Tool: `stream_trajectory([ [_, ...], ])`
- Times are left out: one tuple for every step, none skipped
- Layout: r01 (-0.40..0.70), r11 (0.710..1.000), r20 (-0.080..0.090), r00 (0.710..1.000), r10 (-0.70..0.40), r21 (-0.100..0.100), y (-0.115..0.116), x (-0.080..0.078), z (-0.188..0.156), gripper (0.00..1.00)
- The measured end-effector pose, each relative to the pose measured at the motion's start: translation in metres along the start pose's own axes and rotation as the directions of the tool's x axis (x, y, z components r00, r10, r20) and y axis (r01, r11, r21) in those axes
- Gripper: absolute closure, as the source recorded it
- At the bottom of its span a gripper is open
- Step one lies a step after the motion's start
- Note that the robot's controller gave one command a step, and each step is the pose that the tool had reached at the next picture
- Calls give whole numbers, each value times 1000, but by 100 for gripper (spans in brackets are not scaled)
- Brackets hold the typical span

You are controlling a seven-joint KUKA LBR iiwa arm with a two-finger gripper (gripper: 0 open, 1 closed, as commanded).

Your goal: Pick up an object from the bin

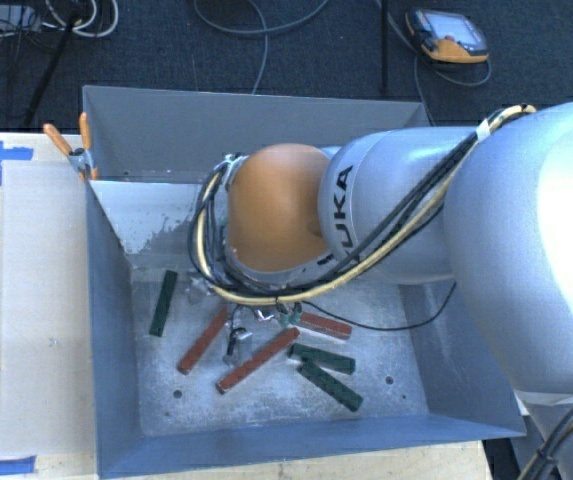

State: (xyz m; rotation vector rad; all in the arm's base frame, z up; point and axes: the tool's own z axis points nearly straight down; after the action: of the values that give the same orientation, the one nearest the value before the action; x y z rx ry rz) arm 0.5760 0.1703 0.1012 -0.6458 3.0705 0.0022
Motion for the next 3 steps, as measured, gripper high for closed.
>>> stream_trajectory([
  [78,997,-6,997,-78,0,-11,17,2,0],
  [60,998,-3,998,-60,-1,-15,-6,32,0],
  [53,999,-1,999,-53,-1,-15,-7,31,0],
])
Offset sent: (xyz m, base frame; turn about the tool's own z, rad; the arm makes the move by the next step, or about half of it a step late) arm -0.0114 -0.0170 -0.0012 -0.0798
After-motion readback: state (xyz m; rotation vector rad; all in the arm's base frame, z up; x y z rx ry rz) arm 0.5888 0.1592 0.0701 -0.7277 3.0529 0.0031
